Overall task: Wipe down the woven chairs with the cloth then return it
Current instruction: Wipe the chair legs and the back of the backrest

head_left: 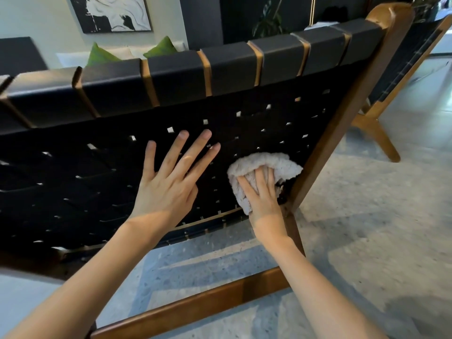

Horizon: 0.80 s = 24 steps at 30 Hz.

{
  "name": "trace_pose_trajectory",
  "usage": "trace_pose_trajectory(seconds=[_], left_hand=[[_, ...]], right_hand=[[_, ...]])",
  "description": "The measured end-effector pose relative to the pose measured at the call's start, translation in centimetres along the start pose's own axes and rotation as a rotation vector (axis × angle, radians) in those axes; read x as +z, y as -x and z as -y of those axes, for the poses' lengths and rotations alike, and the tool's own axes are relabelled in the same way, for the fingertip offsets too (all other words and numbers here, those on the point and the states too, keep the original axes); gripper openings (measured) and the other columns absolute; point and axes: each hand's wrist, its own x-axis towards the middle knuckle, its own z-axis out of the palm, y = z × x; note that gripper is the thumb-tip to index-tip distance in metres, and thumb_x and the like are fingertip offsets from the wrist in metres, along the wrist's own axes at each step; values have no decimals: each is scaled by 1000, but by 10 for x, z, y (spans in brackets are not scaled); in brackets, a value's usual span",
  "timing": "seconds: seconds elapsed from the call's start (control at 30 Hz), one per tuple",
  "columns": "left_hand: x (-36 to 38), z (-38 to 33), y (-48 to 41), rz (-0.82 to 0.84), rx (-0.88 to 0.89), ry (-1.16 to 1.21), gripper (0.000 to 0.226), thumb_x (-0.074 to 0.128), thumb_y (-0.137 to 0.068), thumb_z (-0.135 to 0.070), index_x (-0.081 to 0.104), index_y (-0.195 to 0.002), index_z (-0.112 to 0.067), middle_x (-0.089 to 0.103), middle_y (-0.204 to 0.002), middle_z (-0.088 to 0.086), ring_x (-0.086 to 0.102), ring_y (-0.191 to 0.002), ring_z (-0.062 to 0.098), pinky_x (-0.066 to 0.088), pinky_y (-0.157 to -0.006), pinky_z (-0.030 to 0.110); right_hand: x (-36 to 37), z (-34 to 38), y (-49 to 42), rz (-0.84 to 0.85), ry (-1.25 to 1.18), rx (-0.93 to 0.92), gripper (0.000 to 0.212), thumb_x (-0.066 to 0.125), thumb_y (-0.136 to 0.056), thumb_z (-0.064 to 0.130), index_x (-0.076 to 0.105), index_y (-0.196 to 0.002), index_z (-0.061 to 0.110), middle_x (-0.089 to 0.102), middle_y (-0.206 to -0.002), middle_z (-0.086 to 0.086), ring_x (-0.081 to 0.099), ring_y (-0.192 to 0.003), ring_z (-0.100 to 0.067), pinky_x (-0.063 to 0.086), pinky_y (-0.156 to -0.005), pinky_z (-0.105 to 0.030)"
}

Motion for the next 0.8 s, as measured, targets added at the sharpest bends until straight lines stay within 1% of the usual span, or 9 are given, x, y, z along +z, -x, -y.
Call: trace_pose_trajectory(seconds=[0.1,0.2,0.3,0.37,0.43,0.5,0.53,0.67,0.8], left_hand=[[-2,0,1,11,14,-11,90,68,-76,-9,21,-151,-25,6,-160,1,-11,-146,22,-16,-114,49],[-5,0,2,27,19,-12,91,67,-76,-10,18,-152,-25,2,-160,1,-12,-146,23,-17,-114,49],[-7,-1,2,21,27,-11,89,64,-77,-10,17,-152,-23,0,-160,2,-12,-146,23,-16,-114,49],[-10,-3,3,23,19,-11,89,63,-78,-10,16,-152,-22,0,-160,2,-8,-147,24,-14,-115,50],[-11,-5,7,27,4,-7,88,63,-78,-11,15,-152,-20,2,-160,2,-3,-147,25,-11,-116,50],[-11,-7,13,26,-18,0,87,62,-80,-12,15,-152,-19,3,-160,3,0,-147,25,-9,-116,50],[-10,-7,16,24,-26,8,86,62,-80,-12,14,-152,-19,4,-160,3,1,-147,25,-8,-117,50],[-5,-6,25,-31,-124,26,79,56,-85,-11,14,-152,-18,3,-160,6,2,-147,26,-9,-115,53],[1,-4,30,-79,-198,48,76,48,-84,-21,13,-152,-18,1,-160,8,0,-147,29,-13,-113,55]], right_hand=[[16,-23,19,288,28,40,92,42,-86,-17,-4,-141,40,-28,-148,7,-29,-139,-23,-3,-115,-32],[22,-37,31,542,149,86,89,43,-90,-10,-7,-149,34,-26,-156,0,-26,-143,-27,-5,-118,-43],[19,-39,30,654,158,100,82,41,-93,-7,-4,-151,30,-21,-158,-3,-20,-145,-29,-8,-117,-39],[12,-36,27,656,109,126,73,40,-95,-5,10,-152,29,-9,-161,-2,-7,-148,-27,1,-119,-35],[1,-28,27,562,34,226,59,42,-94,-1,34,-148,23,24,-157,-7,26,-143,-27,27,-114,-36],[-19,-11,26,340,84,276,42,45,-92,1,56,-130,13,59,-127,-15,57,-116,-32,50,-90,-37],[-29,-3,27,158,89,246,35,49,-89,-2,63,-120,7,65,-115,-16,63,-106,-32,53,-83,-36],[-76,28,14,-519,-190,-37,34,54,-83,-15,66,-113,-4,61,-124,-19,56,-122,-29,45,-104,-41],[-112,60,-18,-676,-219,-275,34,42,-103,17,56,-124,-5,48,-135,-21,43,-132,-34,35,-108,-56]])
